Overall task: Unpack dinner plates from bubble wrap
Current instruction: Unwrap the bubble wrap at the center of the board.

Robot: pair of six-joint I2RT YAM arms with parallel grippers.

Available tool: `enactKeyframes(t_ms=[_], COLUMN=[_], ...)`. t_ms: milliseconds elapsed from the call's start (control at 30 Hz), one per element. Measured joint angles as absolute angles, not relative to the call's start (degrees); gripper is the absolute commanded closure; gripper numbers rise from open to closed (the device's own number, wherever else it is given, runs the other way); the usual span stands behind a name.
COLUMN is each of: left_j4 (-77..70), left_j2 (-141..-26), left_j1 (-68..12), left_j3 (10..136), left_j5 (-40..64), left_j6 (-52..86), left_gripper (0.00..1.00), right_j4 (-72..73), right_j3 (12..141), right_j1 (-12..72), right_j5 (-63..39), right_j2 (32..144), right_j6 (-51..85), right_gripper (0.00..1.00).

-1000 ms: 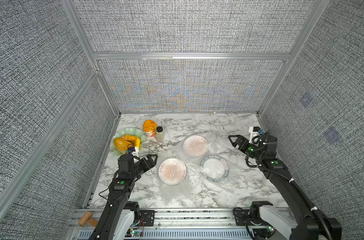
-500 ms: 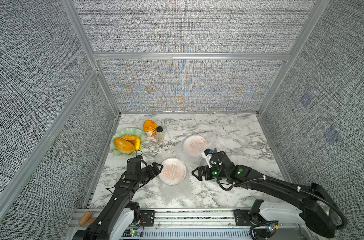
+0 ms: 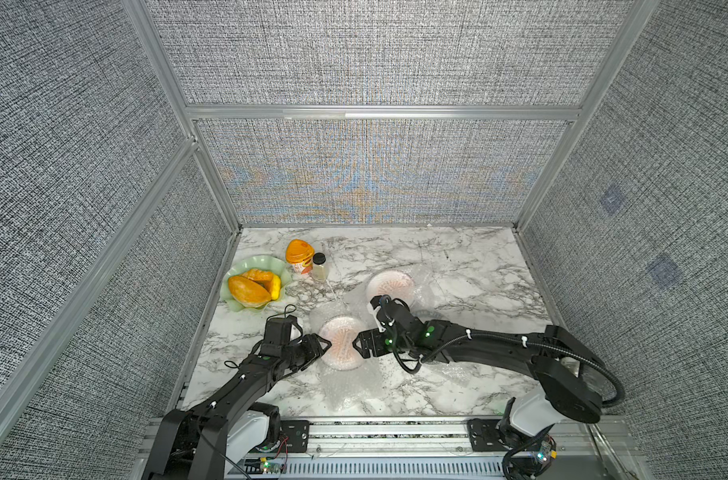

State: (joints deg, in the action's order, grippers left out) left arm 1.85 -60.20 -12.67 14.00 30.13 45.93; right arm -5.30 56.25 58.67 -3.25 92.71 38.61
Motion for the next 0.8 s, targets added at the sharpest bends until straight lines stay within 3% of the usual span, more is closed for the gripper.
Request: enactKeyframes(t_ms=[400, 633, 800], left_j4=[0.4, -0.2, -0.4], left_j2=[-62.5, -63.6, -63.4], left_j1=[-12.9, -13.0, -13.0], left_j3=[13.3, 13.4, 13.1], left_j5=[30.0, 29.9, 29.6], left_j6=[45.0, 44.8, 44.6], left_gripper=[0.74, 0.79, 0.81], right_j4=[-17.8, -22.9, -24.1], right_j3=[70.0, 72.3, 73.1], right_j1=[64.1, 64.8, 64.9], right_j5=[5.6, 10.2, 11.9], right_j2=[104.8, 108.4, 109.7], right_j6=[35.1, 33.9, 33.2], right_gripper=[0.43, 0.55, 0.71])
